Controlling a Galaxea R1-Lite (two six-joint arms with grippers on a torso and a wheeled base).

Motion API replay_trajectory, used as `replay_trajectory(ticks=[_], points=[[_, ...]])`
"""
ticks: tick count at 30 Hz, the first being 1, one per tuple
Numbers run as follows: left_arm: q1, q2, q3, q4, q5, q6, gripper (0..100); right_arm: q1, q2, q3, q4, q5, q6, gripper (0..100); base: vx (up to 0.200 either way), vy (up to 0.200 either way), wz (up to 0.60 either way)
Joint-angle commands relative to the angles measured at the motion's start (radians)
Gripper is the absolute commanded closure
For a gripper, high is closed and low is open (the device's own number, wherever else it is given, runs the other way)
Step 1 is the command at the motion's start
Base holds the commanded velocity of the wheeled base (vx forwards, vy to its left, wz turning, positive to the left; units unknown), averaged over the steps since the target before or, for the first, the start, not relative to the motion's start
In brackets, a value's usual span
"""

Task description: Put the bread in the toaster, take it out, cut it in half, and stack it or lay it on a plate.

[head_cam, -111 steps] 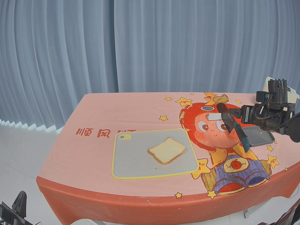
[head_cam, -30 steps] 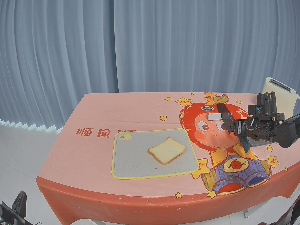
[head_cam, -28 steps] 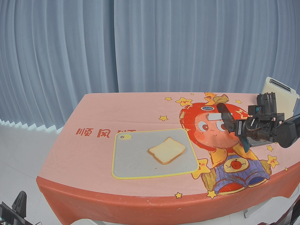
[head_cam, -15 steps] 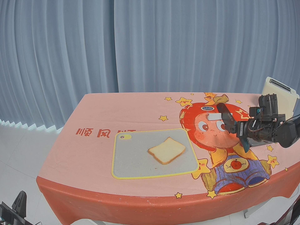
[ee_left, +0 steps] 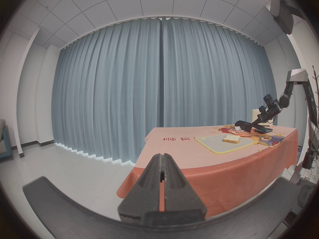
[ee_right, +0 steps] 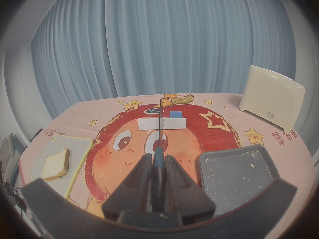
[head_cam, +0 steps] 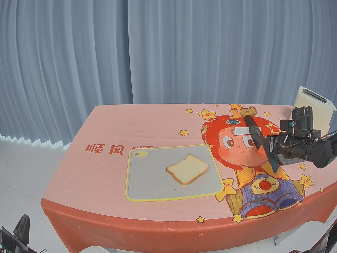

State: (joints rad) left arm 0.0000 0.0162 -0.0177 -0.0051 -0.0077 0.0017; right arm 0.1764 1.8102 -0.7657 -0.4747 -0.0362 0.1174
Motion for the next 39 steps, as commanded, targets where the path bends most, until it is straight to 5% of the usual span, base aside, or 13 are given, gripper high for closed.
replay_trajectory(ticks=[1,30,31,39], points=[[0.0,-0.016,0.018,0.001,0.0,0.0,100,0.003,-0.002,0.006,0.004,-0.001,0.001,100,0.0,0.0,0.0],[0.0,-0.016,0.018,-0.001,0.0,0.0,100,0.009,-0.006,0.017,-0.061,-0.01,0.002,100,0.0,0.0,0.0],[0.0,-0.016,0.018,-0.001,0.0,0.0,100,0.009,-0.006,0.017,-0.061,-0.01,0.002,0,0.0,0.0,0.0],[0.0,-0.016,0.018,0.001,0.0,0.0,100,0.02,-0.012,0.029,-0.071,-0.01,0.008,0,0.0,0.0,0.0]])
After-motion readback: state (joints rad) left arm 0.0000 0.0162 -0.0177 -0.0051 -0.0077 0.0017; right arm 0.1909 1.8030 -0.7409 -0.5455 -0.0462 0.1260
